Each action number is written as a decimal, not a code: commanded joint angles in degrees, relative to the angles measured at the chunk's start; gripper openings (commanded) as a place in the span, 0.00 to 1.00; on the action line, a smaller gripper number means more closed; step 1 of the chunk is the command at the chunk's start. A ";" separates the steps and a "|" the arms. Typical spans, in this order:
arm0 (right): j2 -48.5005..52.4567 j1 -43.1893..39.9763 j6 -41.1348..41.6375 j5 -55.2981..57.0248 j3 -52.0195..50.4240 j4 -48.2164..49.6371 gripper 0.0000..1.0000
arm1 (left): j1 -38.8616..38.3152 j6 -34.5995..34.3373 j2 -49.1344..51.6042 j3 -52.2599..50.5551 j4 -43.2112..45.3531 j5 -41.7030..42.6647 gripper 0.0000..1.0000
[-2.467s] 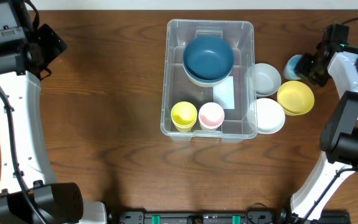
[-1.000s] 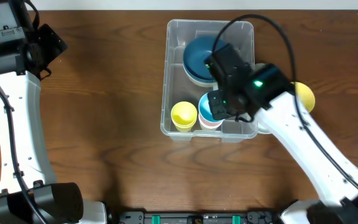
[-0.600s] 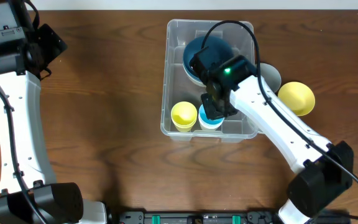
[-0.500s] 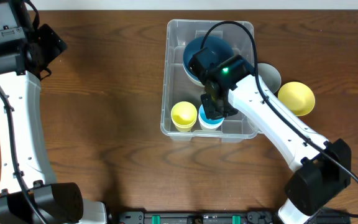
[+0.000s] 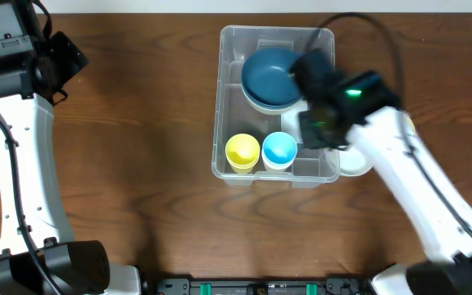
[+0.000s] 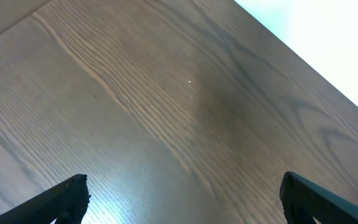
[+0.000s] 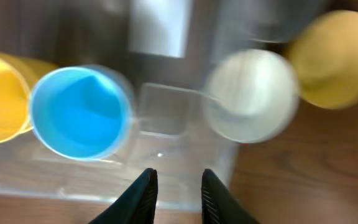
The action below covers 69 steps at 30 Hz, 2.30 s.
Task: Pack container
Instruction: 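Move the right gripper to the yellow bowl and grasp its rim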
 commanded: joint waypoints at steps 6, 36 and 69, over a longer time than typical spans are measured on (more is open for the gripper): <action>-7.56 -20.72 1.09 3.67 1.38 -3.04 0.52 | 0.17 0.76 -0.31 0.26 -0.13 -0.70 0.98; -7.15 -48.63 -0.81 -11.21 -41.75 43.10 0.71 | 0.17 0.76 -0.31 0.26 -0.11 -0.70 0.98; 5.18 -48.94 -0.87 -16.96 -45.40 61.24 0.61 | 0.17 0.76 -0.31 0.26 -0.13 -0.70 0.98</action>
